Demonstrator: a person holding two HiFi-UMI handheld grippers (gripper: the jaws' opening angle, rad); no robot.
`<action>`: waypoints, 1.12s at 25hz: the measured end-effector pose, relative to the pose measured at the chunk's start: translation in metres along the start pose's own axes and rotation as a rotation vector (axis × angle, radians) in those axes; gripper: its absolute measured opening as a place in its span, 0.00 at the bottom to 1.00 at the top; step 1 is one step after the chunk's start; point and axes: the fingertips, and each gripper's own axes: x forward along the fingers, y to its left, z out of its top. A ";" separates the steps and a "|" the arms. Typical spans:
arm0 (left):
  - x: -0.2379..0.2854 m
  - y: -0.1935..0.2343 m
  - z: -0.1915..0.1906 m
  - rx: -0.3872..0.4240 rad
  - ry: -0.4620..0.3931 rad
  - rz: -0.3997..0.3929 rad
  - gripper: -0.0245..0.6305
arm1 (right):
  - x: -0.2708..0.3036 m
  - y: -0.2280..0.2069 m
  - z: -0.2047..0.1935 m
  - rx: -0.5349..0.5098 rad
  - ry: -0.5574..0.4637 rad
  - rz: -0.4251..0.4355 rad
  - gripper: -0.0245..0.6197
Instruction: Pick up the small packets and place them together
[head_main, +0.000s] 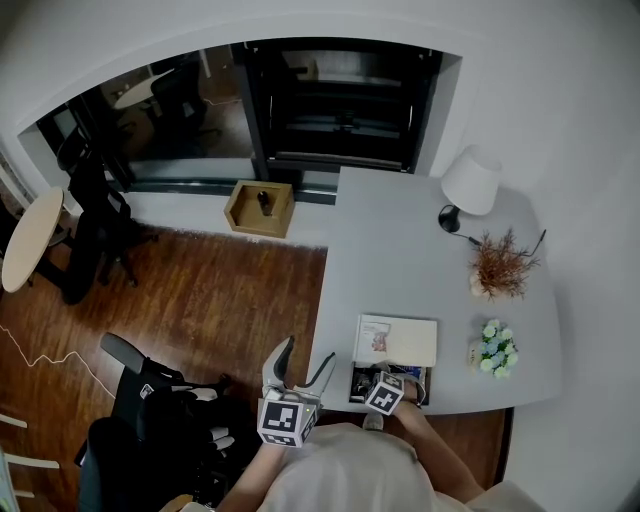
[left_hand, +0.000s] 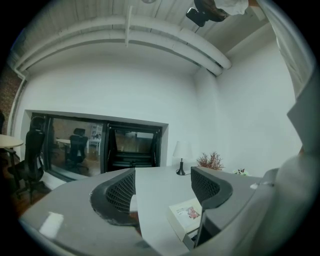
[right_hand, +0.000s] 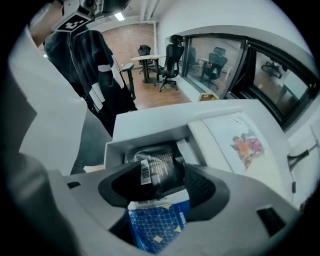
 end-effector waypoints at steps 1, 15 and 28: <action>-0.001 0.001 0.000 0.000 0.001 0.003 0.56 | 0.001 -0.001 0.000 -0.011 0.006 -0.013 0.45; -0.002 -0.004 -0.004 0.000 0.013 -0.005 0.56 | -0.058 -0.005 -0.003 0.035 -0.145 -0.099 0.27; 0.007 -0.018 -0.007 -0.001 0.020 -0.042 0.56 | -0.129 -0.120 -0.082 0.270 -0.167 -0.341 0.28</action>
